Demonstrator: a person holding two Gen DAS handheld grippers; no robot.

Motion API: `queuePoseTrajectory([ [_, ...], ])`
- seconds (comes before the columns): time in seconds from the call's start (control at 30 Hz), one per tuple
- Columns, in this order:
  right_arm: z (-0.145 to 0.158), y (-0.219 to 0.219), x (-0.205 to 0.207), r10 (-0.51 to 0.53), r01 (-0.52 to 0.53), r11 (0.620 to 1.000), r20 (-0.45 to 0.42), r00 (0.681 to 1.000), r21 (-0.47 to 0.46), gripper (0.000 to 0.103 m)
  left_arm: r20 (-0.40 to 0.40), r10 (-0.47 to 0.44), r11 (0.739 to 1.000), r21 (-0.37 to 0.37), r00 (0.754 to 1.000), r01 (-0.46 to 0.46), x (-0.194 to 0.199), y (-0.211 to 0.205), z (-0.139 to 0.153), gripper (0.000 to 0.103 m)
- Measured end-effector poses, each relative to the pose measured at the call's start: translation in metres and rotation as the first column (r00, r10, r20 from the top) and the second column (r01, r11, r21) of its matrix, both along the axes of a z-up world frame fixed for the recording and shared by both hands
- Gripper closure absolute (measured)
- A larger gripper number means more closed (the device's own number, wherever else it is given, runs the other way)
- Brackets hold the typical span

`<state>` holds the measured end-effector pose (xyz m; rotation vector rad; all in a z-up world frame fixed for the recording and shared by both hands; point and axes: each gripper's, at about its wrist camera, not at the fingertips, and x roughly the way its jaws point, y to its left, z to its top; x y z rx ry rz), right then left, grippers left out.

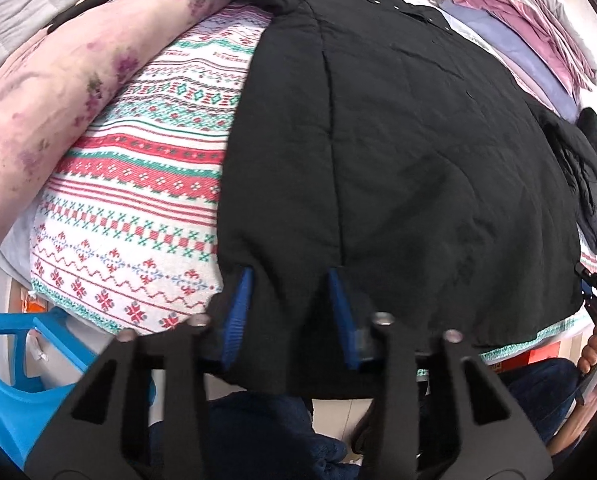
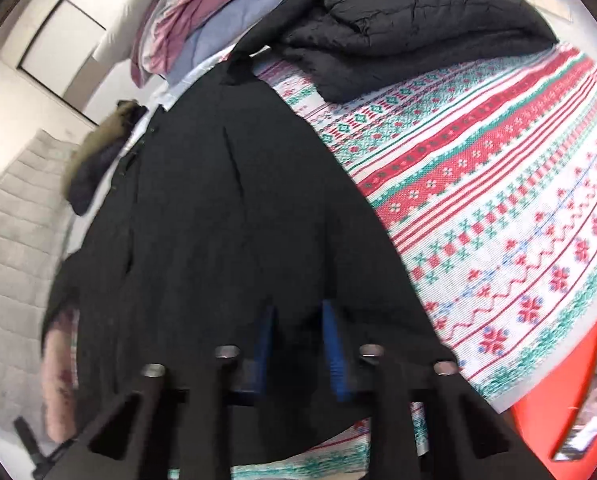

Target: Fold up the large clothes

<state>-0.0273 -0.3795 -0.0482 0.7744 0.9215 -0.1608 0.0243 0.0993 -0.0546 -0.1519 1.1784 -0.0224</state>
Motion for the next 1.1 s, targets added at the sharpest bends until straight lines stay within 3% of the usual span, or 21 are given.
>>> queuePoseTrajectory([
  [0.1, 0.001, -0.001, -0.006, 0.003, -0.003, 1.000, 0.023, 1.000, 0.010, 0.089, 0.024, -0.007, 0.999, 0.050, 1.000, 0.006, 0.002, -0.008, 0.002, 0.092],
  [0.23, 0.012, 0.003, -0.024, 0.000, 0.000, 1.000, 0.101, 0.995, 0.002, 0.097, 0.096, 0.017, 0.998, 0.062, 0.995, -0.023, -0.004, -0.004, 0.013, 0.095],
  [0.3, 0.023, 0.006, -0.032, -0.003, 0.000, 1.000, 0.144, 0.990, 0.019, 0.099, 0.136, 0.060, 0.997, 0.036, 0.989, -0.066, -0.007, 0.010, 0.019, 0.096],
  [0.4, 0.045, 0.007, -0.059, 0.005, -0.030, 0.994, 0.227, 0.974, 0.109, 0.103, 0.159, 0.121, 0.992, -0.065, 0.980, -0.112, -0.011, 0.033, 0.028, 0.096],
  [0.5, 0.090, 0.013, -0.088, 0.021, -0.031, 0.999, 0.326, 0.945, 0.025, 0.103, 0.190, 0.151, 0.982, -0.137, 0.970, -0.126, -0.016, 0.040, 0.045, 0.096],
  [0.57, 0.112, 0.019, -0.100, 0.054, -0.050, 0.999, 0.363, 0.930, -0.021, 0.103, 0.229, 0.153, 0.984, -0.129, 0.961, -0.126, -0.019, 0.035, 0.058, 0.096],
  [0.63, 0.117, 0.027, -0.097, 0.146, -0.123, 0.989, 0.342, 0.928, -0.087, 0.102, 0.248, 0.151, 0.987, -0.100, 0.957, -0.129, -0.020, 0.030, 0.058, 0.096],
  [0.73, 0.077, 0.028, -0.073, 0.231, -0.199, 0.962, 0.168, 0.958, -0.188, 0.096, 0.174, 0.122, 0.990, -0.091, 0.977, -0.108, -0.014, 0.023, 0.035, 0.095],
  [0.77, 0.054, 0.019, -0.067, 0.189, -0.168, 0.963, 0.083, 0.978, -0.209, 0.093, 0.140, 0.115, 0.988, -0.115, 0.983, -0.099, -0.013, 0.024, 0.024, 0.094],
  [0.8, 0.040, 0.011, -0.068, 0.156, -0.143, 0.970, 0.053, 0.986, -0.196, 0.092, 0.133, 0.112, 0.987, -0.130, 0.985, -0.094, -0.014, 0.026, 0.018, 0.092],
  [0.87, 0.010, -0.011, -0.074, 0.108, -0.103, 0.993, 0.081, 0.991, -0.059, 0.090, 0.129, 0.118, 0.980, -0.173, 0.985, -0.095, -0.017, 0.031, 0.008, 0.086],
  [0.93, -0.014, -0.025, -0.077, 0.073, -0.079, 0.995, 0.101, 0.992, 0.056, 0.089, 0.119, 0.132, 0.969, -0.223, 0.984, -0.103, -0.020, 0.033, 0.004, 0.065],
  [0.97, -0.020, -0.027, -0.077, 0.068, -0.073, 0.996, 0.093, 0.993, 0.052, 0.089, 0.113, 0.139, 0.966, -0.235, 0.984, -0.110, -0.022, 0.034, 0.002, 0.056],
  [1.1, -0.025, -0.023, -0.095, 0.128, -0.121, 0.991, 0.140, 0.982, -0.053, 0.089, 0.126, 0.138, 0.965, -0.240, 0.982, -0.104, -0.036, 0.033, 0.000, 0.053],
])
